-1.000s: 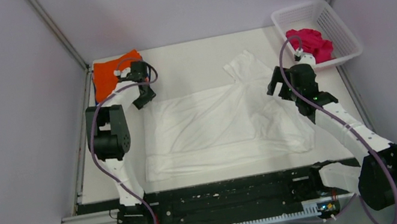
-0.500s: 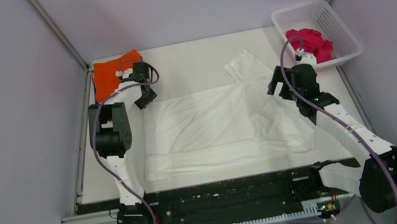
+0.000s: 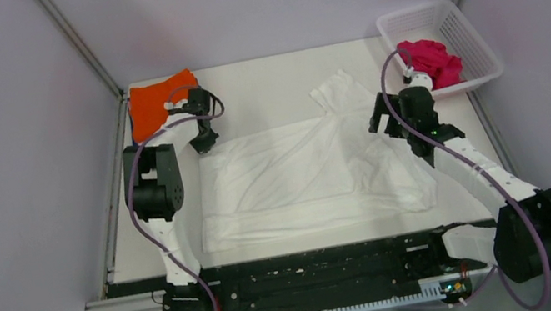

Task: Fold and stack the t-shirts
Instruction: Grab the side of the flattened tshirt furthest away from the robot with both arms

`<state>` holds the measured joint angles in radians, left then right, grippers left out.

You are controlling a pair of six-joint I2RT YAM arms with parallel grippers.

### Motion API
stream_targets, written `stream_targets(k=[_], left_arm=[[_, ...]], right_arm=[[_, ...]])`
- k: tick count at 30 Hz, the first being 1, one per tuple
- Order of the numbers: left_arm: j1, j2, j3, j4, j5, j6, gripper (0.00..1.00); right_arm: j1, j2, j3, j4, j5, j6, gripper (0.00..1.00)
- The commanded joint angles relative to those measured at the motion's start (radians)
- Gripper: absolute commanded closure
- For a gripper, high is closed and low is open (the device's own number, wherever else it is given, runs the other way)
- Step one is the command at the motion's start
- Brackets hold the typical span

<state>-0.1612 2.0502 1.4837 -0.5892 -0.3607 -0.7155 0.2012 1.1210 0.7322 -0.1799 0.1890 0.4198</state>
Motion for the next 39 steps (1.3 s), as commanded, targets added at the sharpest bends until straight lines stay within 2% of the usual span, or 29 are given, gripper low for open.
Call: stream_targets(k=[1,5,11,20,27,31,36,39], left_arm=[[-0.013,-0.082,0.006,-0.066,0.002,0.000,1.00],[-0.036,-0.156,-0.042,-0.037,-0.024,0.014,1.00],[-0.061,-0.220,-0.100,-0.021,-0.028,-0.004,1.00],[-0.078,-0.251,-0.108,-0.034,-0.031,-0.008,1.00],[-0.086,-0.267,-0.135,-0.020,-0.017,0.000,1.00],[-0.086,-0.265,-0.144,-0.018,-0.025,0.000,1.00],[-0.086,-0.269,-0.147,-0.014,-0.022,0.002,1.00],[-0.086,-0.278,-0.154,-0.013,-0.026,0.001,1.00]], right_arm=[[0.010,0.134,0.120,0.017,-0.024,-0.061,0.01],[0.010,0.290,0.243,0.051,-0.033,-0.112,0.01],[0.014,0.591,0.539,0.040,-0.046,-0.142,0.05],[0.073,1.097,1.144,-0.120,0.031,-0.195,0.09],[0.081,1.410,1.561,-0.226,0.091,-0.273,0.14],[0.080,1.490,1.632,-0.269,0.091,-0.285,0.17],[0.080,1.480,1.573,-0.302,0.100,-0.284,0.23],[0.080,1.452,1.515,-0.321,0.121,-0.278,0.31]])
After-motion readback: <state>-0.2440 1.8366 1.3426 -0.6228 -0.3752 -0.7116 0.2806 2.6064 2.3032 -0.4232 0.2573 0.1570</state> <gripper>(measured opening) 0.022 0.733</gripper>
